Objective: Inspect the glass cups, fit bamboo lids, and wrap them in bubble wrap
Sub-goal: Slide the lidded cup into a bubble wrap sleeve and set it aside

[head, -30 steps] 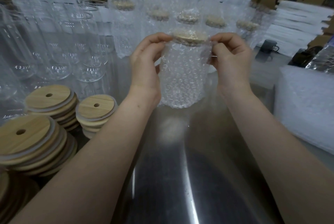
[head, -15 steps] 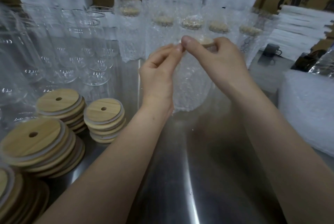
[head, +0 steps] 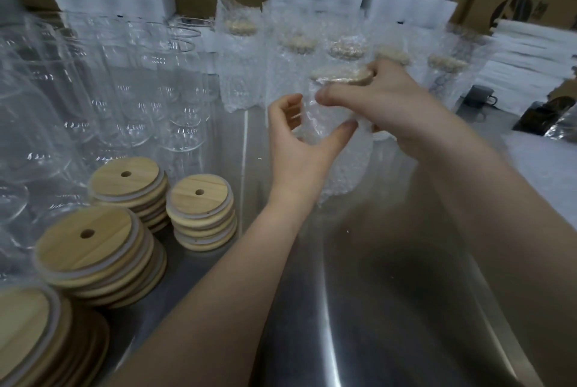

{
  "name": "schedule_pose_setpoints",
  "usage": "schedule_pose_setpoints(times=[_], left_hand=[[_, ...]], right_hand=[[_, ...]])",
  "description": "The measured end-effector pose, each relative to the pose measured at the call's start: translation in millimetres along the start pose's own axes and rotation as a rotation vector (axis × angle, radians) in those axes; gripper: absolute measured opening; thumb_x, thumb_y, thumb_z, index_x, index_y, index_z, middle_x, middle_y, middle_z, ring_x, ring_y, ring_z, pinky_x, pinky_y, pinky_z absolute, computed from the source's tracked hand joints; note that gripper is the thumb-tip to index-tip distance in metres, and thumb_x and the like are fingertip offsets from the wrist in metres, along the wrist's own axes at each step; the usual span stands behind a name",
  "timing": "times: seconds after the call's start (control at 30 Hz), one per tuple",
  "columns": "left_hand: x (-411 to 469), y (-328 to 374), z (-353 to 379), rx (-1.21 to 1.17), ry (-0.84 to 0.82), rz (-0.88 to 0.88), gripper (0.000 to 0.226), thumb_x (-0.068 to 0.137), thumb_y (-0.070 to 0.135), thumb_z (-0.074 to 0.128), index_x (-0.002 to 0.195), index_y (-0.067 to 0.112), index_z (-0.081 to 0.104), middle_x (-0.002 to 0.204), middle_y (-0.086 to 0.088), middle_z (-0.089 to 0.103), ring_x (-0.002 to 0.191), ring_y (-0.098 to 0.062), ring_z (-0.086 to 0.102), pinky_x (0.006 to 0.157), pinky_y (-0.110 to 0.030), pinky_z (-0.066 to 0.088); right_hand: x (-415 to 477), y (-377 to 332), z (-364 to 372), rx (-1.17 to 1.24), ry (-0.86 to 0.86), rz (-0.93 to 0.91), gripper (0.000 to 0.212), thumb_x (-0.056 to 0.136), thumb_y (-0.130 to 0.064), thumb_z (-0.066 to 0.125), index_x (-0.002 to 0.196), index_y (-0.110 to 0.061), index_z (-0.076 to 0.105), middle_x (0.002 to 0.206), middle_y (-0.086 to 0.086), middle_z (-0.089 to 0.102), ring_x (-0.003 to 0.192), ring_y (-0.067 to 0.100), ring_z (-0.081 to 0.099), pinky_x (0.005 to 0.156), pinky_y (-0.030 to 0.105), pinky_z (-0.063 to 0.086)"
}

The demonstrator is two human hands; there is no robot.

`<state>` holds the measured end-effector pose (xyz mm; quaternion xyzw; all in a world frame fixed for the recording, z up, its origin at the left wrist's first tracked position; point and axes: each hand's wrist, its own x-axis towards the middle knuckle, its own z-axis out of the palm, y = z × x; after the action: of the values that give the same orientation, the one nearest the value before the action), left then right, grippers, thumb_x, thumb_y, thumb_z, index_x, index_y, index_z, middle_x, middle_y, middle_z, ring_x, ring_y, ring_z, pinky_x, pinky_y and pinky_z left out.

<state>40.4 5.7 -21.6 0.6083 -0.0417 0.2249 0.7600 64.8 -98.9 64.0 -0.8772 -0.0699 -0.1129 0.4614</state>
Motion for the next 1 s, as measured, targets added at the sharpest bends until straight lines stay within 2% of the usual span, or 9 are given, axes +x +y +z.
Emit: schedule_pose_setpoints(times=[0.1, 0.23, 0.43, 0.57, 0.63, 0.8, 0.87, 0.93, 1.0], left_hand=[[-4, -11, 0, 0.147, -0.111, -0.094, 0.101, 0.071, 0.034, 0.087, 0.149, 0.025, 0.022, 0.152, 0.007, 0.030, 0.136, -0.002, 0.029, 0.108, -0.019, 0.028], [0, -18, 4, 0.383, -0.072, -0.176, 0.120, 0.071, 0.034, 0.086, 0.156, 0.015, 0.004, 0.158, -0.005, 0.017, 0.146, -0.018, 0.018, 0.119, -0.031, 0.018], [-1, -18, 1, 0.493, 0.291, -0.141, 0.073, 0.076, 0.011, 0.073, 0.136, 0.008, 0.032, 0.136, -0.011, 0.029, 0.123, -0.034, 0.037, 0.100, -0.030, 0.030], [2, -17, -2, 0.453, 0.297, -0.123, 0.042, 0.083, 0.007, 0.065, 0.106, 0.016, 0.031, 0.112, 0.000, 0.031, 0.089, -0.015, 0.039, 0.073, -0.021, 0.028], [4, -17, -4, 0.423, 0.315, -0.134, 0.031, 0.086, 0.008, 0.061, 0.097, 0.016, 0.034, 0.100, 0.000, 0.040, 0.076, -0.014, 0.037, 0.066, -0.019, 0.025], [0, -16, 0, 0.455, 0.062, -0.068, 0.017, 0.087, 0.013, 0.054, 0.078, 0.023, 0.043, 0.066, 0.003, 0.053, 0.065, -0.020, 0.053, 0.062, -0.038, 0.041], [-2, -17, 1, 0.515, -0.059, -0.033, 0.009, 0.087, 0.015, 0.053, 0.085, 0.023, 0.049, 0.068, 0.000, 0.057, 0.071, -0.030, 0.058, 0.062, -0.040, 0.046], [0, -18, 1, 0.558, -0.104, -0.029, 0.015, 0.087, 0.015, 0.054, 0.078, 0.026, 0.047, 0.068, 0.001, 0.056, 0.074, -0.032, 0.059, 0.061, -0.038, 0.044], [2, -19, 0, 0.589, -0.111, -0.047, 0.027, 0.088, 0.015, 0.053, 0.068, 0.026, 0.038, 0.065, 0.004, 0.050, 0.076, -0.033, 0.059, 0.060, -0.034, 0.039]], right_hand=[[9, -5, 8, -0.071, 0.030, 0.003, 0.055, 0.060, -0.054, 0.081, 0.097, -0.021, 0.057, 0.085, -0.012, 0.064, 0.077, 0.004, 0.063, 0.056, 0.023, 0.040], [24, -14, 17, -0.037, 0.050, -0.027, 0.049, 0.061, -0.052, 0.081, 0.086, -0.024, 0.050, 0.083, -0.008, 0.059, 0.074, 0.009, 0.060, 0.056, 0.025, 0.040], [40, -43, 43, 0.041, 0.130, -0.132, 0.048, 0.065, -0.051, 0.078, 0.086, -0.029, 0.040, 0.084, -0.016, 0.052, 0.072, -0.002, 0.052, 0.053, 0.021, 0.038], [52, -60, 66, 0.000, 0.077, -0.202, 0.043, 0.069, -0.045, 0.078, 0.083, -0.028, 0.041, 0.078, -0.017, 0.051, 0.064, -0.007, 0.051, 0.053, 0.017, 0.042], [61, -63, 75, -0.029, 0.045, -0.207, 0.042, 0.069, -0.043, 0.078, 0.076, -0.029, 0.040, 0.075, -0.016, 0.049, 0.061, -0.005, 0.049, 0.056, 0.020, 0.044], [83, -65, 90, 0.010, 0.007, -0.155, 0.055, 0.070, -0.043, 0.078, 0.104, -0.019, 0.044, 0.082, -0.012, 0.046, 0.068, 0.002, 0.047, 0.051, 0.023, 0.037], [89, -65, 98, -0.005, -0.008, -0.147, 0.045, 0.069, -0.039, 0.079, 0.093, -0.020, 0.046, 0.079, -0.012, 0.045, 0.066, 0.003, 0.046, 0.050, 0.023, 0.038], [96, -64, 106, -0.027, -0.025, -0.138, 0.039, 0.069, -0.035, 0.080, 0.079, -0.022, 0.044, 0.076, -0.010, 0.047, 0.065, 0.003, 0.048, 0.056, 0.026, 0.042], [103, -63, 113, -0.025, -0.040, -0.112, 0.039, 0.069, -0.035, 0.079, 0.091, -0.019, 0.050, 0.081, -0.008, 0.050, 0.072, 0.006, 0.052, 0.059, 0.026, 0.044]])
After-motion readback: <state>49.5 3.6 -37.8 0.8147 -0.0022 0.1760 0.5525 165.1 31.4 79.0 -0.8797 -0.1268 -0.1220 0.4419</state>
